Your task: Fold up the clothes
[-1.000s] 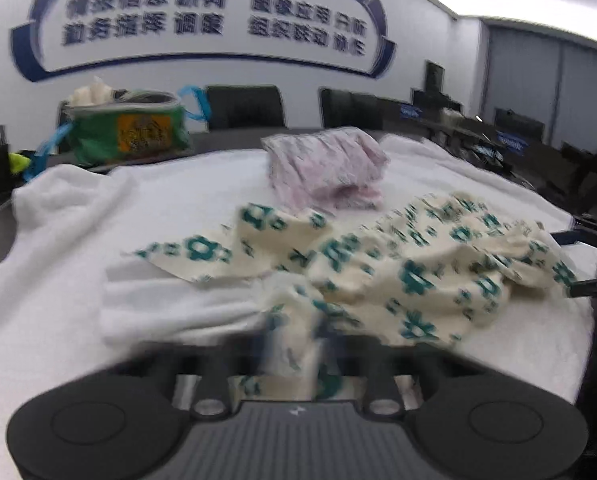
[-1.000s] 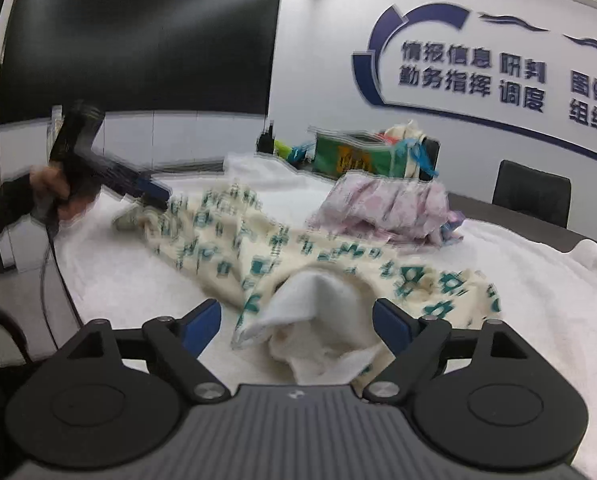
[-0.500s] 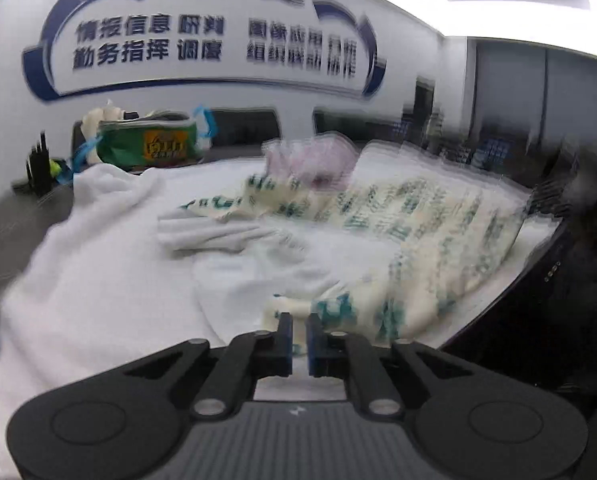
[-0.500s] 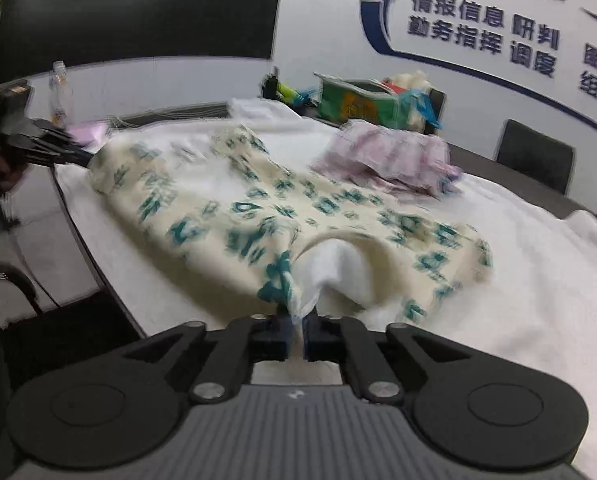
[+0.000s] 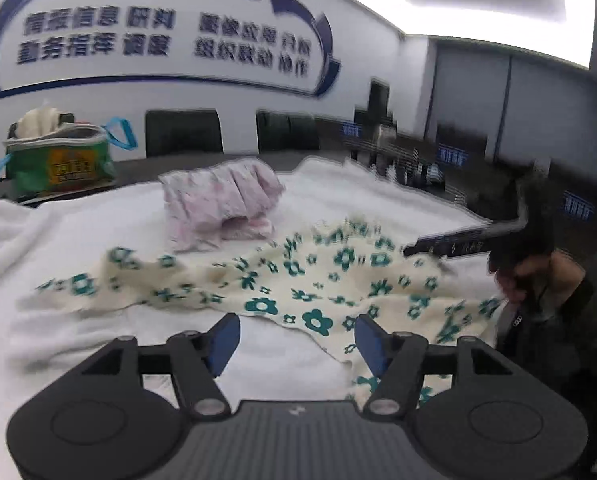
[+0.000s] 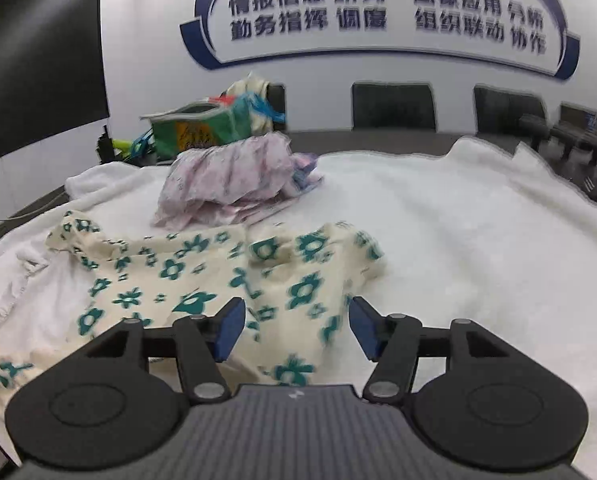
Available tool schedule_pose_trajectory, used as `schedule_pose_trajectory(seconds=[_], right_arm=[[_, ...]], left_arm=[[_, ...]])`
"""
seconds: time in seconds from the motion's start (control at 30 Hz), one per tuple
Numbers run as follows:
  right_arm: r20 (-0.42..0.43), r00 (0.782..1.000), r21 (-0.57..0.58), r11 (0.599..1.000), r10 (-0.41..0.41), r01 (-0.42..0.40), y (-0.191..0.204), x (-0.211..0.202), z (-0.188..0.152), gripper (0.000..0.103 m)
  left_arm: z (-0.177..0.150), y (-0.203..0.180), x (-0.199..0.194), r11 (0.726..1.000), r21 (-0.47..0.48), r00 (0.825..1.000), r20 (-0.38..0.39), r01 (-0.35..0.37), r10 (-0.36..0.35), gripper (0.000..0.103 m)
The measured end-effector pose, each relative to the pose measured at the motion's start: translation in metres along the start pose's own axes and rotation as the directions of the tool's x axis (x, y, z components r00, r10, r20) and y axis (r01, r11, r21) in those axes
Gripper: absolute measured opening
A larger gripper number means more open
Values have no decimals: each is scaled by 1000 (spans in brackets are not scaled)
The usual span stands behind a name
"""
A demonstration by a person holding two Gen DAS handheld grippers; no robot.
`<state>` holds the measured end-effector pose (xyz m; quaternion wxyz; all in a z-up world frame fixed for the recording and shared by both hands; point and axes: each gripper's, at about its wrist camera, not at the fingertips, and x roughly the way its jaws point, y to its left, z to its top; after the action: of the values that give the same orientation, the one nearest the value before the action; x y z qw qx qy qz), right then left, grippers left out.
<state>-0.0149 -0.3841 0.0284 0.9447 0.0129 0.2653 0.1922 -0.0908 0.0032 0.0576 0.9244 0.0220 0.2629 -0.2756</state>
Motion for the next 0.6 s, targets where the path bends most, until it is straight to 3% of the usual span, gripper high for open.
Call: schedule_pose_trajectory(seconds=[0.13,0.23,0.3,0.4,0.53,0.6], right_arm=[[-51,999,22,1000,17,-16,0,18,-1,56],[-82,997,-76,997,-14,7,14,26,0,4],[-87,995,-163,986,-57,42,26,27,2,2],[9,966,-270,929,-260,253,34,12,13,1],[29,907,-255,875,-419,412,21,14,19,1],[13,909,-194,891,-417,411,14,15,17,9]], left_arm=[[-1,15,44,997,-73,995,-96,-11,4,62],[-13,20,61,996,-71,993,-110,-51,43,59],[-22,21,65,997,-55,992,-109,-63,57,59],[-23,27,63,996,-69,995,-95,-50,44,59],[-23,33,62,995,-90,996,-87,-32,24,61],[-23,34,62,995,-101,996,-83,-23,15,61]])
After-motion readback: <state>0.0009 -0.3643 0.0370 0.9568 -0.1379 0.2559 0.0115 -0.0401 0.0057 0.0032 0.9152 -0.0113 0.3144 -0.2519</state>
